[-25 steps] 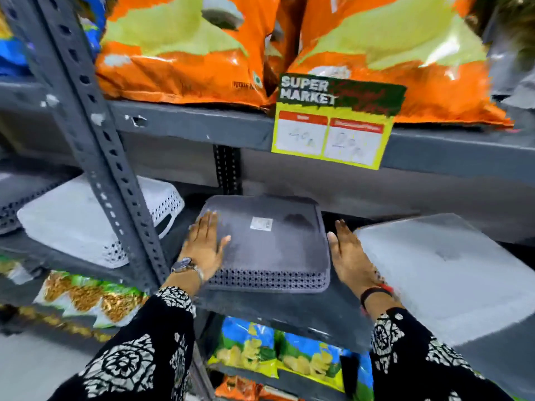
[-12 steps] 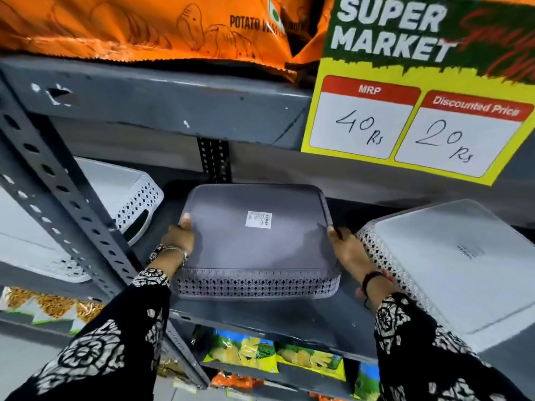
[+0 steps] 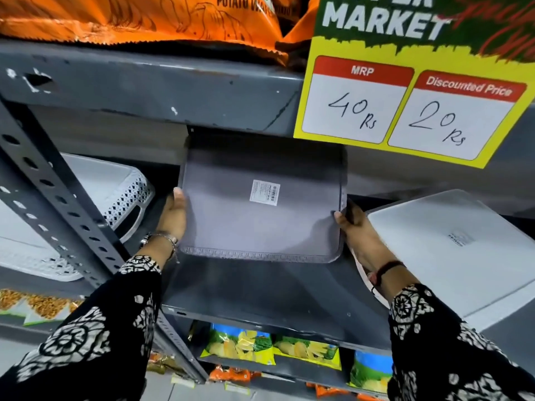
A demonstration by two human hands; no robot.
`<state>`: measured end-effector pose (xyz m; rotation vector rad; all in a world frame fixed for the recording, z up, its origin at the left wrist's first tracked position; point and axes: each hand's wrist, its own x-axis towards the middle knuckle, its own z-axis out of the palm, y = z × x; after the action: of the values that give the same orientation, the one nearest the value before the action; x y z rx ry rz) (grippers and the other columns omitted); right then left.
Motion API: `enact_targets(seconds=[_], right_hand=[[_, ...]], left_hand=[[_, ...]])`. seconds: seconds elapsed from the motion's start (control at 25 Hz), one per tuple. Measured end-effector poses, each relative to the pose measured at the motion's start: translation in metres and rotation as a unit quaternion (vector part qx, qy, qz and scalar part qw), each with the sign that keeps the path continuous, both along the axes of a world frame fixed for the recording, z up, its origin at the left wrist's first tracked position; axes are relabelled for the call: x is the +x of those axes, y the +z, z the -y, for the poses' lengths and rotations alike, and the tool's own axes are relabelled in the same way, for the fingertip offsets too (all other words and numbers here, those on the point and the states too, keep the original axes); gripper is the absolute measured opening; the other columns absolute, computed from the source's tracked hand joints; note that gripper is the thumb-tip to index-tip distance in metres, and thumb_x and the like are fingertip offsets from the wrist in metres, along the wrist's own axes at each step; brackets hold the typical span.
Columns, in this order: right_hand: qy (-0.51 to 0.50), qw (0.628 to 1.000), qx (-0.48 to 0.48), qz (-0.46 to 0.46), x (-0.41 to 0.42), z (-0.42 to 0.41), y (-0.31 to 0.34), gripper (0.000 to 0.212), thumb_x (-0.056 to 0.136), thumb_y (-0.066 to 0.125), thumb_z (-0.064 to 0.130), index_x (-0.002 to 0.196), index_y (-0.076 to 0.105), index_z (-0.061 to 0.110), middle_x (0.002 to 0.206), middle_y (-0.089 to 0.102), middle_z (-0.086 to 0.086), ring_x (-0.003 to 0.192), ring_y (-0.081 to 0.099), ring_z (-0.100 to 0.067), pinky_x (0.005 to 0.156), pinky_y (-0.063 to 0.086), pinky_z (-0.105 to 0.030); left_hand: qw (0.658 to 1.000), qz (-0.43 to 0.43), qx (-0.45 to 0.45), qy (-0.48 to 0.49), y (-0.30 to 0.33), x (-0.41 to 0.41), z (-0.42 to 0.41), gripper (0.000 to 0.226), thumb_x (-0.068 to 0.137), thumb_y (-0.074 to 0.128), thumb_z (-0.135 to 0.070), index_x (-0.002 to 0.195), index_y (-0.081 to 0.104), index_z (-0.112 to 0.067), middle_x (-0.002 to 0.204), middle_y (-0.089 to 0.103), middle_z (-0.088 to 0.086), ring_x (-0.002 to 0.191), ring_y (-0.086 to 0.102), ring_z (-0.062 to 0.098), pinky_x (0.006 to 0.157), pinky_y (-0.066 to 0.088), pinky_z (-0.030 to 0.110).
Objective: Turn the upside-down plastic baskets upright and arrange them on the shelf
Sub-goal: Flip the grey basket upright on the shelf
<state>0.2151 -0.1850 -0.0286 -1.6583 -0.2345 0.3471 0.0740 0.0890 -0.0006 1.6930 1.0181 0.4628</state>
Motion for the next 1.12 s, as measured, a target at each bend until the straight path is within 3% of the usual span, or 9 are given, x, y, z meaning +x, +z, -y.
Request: enact_targets(seconds=[0.12, 0.24, 0.36, 0.48, 0.56, 0.68, 0.76, 0.88, 1.12], right_hand=[[0.007, 0.998, 0.064, 0.029, -0.006, 0.009, 0.002, 0.053, 0.089, 0.045, -0.003, 0.139, 0.028, 0.008, 0.130, 0.048, -0.009, 0.111, 0.052, -0.015, 0.094, 0.046, -0.019], [0.001, 0.996, 0.072, 0.059, -0.011, 0.013, -0.004, 0.060, 0.085, 0.044, -0.016, 0.137, 0.029, 0.009, 0.132, 0.046, -0.007, 0.123, 0.044, -0.016, 0.104, 0.039, -0.027], [-0.044, 0.997, -0.003, 0.070, -0.019, 0.018, -0.012, 0.043, 0.081, 0.052, -0.015, 0.116, 0.047, 0.010, 0.111, 0.060, -0.008, 0.103, 0.059, -0.007, 0.100, 0.045, -0.040], [0.002, 0.998, 0.060, 0.031, -0.031, 0.027, -0.019, 0.032, 0.078, 0.069, 0.018, 0.107, 0.056, 0.017, 0.098, 0.064, 0.001, 0.082, 0.065, 0.004, 0.085, 0.053, -0.035], [-0.005, 0.992, 0.122, -0.036, -0.032, 0.034, -0.025, 0.065, 0.066, 0.069, 0.054, 0.116, 0.057, 0.014, 0.098, 0.070, -0.003, 0.087, 0.068, -0.009, 0.080, 0.057, -0.033], [-0.086, 0.957, 0.209, -0.181, -0.029, 0.039, -0.029, 0.038, 0.091, 0.040, 0.038, 0.110, 0.064, 0.015, 0.078, 0.077, 0.001, 0.071, 0.071, -0.014, 0.066, 0.058, -0.029], [-0.083, 0.936, 0.248, -0.236, -0.030, 0.040, -0.030, 0.042, 0.092, 0.031, 0.036, 0.093, 0.069, 0.017, 0.071, 0.077, 0.001, 0.065, 0.071, -0.015, 0.062, 0.055, -0.029], [-0.019, 0.942, 0.243, -0.233, -0.038, 0.035, -0.022, 0.051, 0.090, 0.031, 0.051, 0.104, 0.064, 0.014, 0.083, 0.077, -0.002, 0.079, 0.071, -0.018, 0.074, 0.050, -0.035], [-0.060, 0.976, 0.095, -0.186, -0.043, 0.024, -0.037, 0.032, 0.091, 0.039, 0.007, 0.116, 0.054, -0.006, 0.090, 0.068, -0.016, 0.075, 0.063, -0.029, 0.086, 0.049, -0.045]], left_hand=[[0.978, 0.125, -0.163, 0.032, 0.010, 0.005, -0.012, 0.081, 0.087, 0.004, -0.066, 0.144, 0.033, -0.015, 0.146, 0.040, 0.000, 0.139, 0.033, 0.016, 0.120, 0.021, 0.036], [0.963, 0.155, -0.218, 0.041, 0.024, 0.000, -0.023, 0.091, 0.082, -0.001, -0.070, 0.145, 0.030, -0.013, 0.152, 0.035, 0.002, 0.140, 0.033, 0.019, 0.119, 0.022, 0.032], [0.967, 0.126, -0.223, -0.015, 0.027, -0.005, -0.027, 0.066, 0.089, 0.021, -0.061, 0.102, 0.063, -0.011, 0.084, 0.073, 0.002, 0.074, 0.068, 0.016, 0.077, 0.052, 0.028], [0.973, 0.100, -0.200, -0.058, 0.023, -0.005, -0.038, 0.057, 0.092, 0.034, -0.035, 0.060, 0.076, -0.012, 0.033, 0.062, -0.003, 0.027, 0.056, 0.012, 0.048, 0.044, 0.013], [0.971, 0.085, -0.211, -0.072, 0.027, -0.005, -0.041, 0.054, 0.091, 0.035, -0.022, 0.050, 0.070, -0.012, 0.044, 0.069, 0.000, 0.031, 0.061, 0.011, 0.057, 0.042, 0.021], [0.978, -0.037, -0.178, -0.099, 0.041, -0.004, -0.040, 0.020, 0.089, 0.052, -0.018, 0.091, 0.064, -0.003, 0.120, 0.063, 0.011, 0.088, 0.069, 0.025, 0.085, 0.046, 0.038], [0.961, -0.218, -0.068, -0.154, 0.039, 0.000, -0.044, 0.047, 0.079, 0.069, -0.025, 0.120, 0.059, -0.005, 0.146, 0.041, 0.013, 0.126, 0.046, 0.035, 0.107, 0.037, 0.046], [0.915, -0.339, 0.134, -0.171, 0.037, -0.001, -0.028, 0.039, 0.094, 0.047, -0.011, 0.130, 0.050, 0.003, 0.140, 0.047, 0.021, 0.125, 0.048, 0.032, 0.106, 0.036, 0.036], [0.956, -0.265, 0.097, -0.073, -0.007, -0.008, -0.027, 0.036, 0.094, 0.046, -0.011, 0.123, 0.057, 0.006, 0.133, 0.054, 0.027, 0.119, 0.053, 0.039, 0.104, 0.041, 0.041]])
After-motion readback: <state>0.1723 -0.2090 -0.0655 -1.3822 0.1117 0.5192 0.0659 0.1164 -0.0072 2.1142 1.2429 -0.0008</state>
